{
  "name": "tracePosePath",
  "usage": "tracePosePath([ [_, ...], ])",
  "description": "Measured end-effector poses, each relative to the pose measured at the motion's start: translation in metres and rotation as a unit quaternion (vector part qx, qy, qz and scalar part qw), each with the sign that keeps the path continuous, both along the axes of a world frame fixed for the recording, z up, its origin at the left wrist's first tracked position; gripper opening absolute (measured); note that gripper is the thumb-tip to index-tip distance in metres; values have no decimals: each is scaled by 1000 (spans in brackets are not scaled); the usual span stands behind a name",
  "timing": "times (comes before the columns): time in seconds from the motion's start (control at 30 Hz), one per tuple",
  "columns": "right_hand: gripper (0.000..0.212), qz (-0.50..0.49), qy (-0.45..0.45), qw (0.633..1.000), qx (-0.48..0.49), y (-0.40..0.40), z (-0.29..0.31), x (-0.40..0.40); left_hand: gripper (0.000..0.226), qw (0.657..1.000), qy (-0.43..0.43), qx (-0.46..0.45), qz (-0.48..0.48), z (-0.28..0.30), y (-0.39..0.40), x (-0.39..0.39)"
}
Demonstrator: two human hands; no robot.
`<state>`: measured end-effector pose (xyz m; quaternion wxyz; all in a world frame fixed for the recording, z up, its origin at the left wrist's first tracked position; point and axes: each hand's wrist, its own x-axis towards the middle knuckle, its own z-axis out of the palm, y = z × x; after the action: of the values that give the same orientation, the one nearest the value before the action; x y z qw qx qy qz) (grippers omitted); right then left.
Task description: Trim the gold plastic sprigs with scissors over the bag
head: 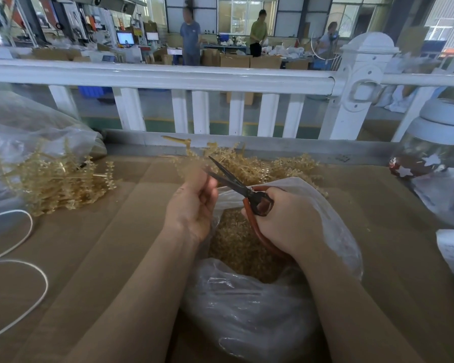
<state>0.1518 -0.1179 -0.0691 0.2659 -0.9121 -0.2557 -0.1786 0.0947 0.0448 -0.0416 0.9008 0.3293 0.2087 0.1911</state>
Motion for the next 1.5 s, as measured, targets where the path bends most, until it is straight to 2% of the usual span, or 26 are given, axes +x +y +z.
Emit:
tracePosePath([
  [0.23,36,-5,-2,1000,7,0,-2,2,22,998,-19,43,-40,1,-3,-1],
  [0.57,42,-2,-3,1000,13,-2,-2,2,22,990,-41,125,-58,-3,-2,0],
  [0.97,49,-15,-32,999,9,1,3,-2,22,991,-44,116,-47,-4,-2,0],
  [1.2,68,6,-17,1000,13,2,7,-7,18,992,-47,110,-47,-4,0,1],
  [1.5,70,4,-23,1000,10,3,7,-8,16,991,-53,110,-47,-3,0,0],
])
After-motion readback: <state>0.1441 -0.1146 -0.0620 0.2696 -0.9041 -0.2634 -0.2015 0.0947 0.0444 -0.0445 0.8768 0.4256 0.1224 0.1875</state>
